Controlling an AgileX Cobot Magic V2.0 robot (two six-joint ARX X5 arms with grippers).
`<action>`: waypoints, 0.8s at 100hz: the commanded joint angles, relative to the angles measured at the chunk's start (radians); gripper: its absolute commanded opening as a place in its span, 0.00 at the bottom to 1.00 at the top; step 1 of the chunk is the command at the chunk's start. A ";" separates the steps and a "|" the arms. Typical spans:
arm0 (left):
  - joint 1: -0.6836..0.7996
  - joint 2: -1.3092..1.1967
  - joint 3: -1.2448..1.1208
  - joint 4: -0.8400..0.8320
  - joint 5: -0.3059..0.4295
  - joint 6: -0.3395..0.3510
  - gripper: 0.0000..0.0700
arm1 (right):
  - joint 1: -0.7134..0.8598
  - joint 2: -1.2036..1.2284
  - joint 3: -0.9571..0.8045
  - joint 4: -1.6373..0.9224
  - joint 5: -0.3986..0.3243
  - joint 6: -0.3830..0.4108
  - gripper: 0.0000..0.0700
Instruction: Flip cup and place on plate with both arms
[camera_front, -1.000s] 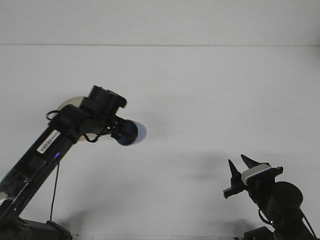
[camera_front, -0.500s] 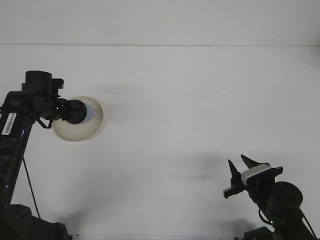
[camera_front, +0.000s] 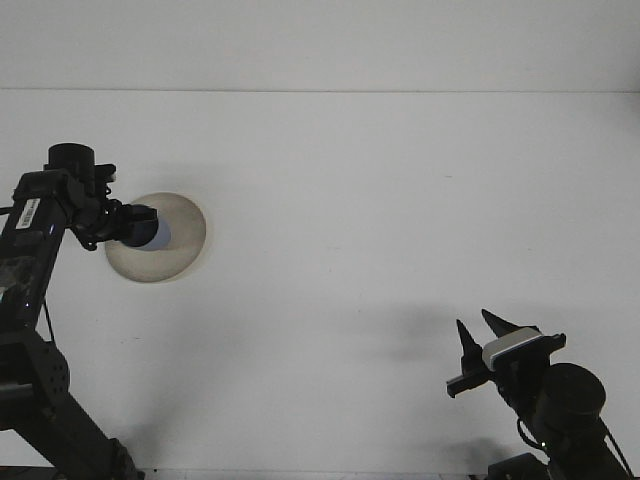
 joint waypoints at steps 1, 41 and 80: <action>0.003 0.031 0.019 0.000 -0.003 0.022 0.02 | 0.002 0.002 0.006 0.007 0.000 0.003 0.41; 0.003 0.055 0.095 -0.005 -0.003 0.016 0.66 | 0.002 0.003 0.006 0.000 0.000 0.004 0.41; 0.003 -0.193 0.366 -0.174 0.037 -0.013 0.66 | 0.002 0.003 0.006 0.001 0.058 0.004 0.41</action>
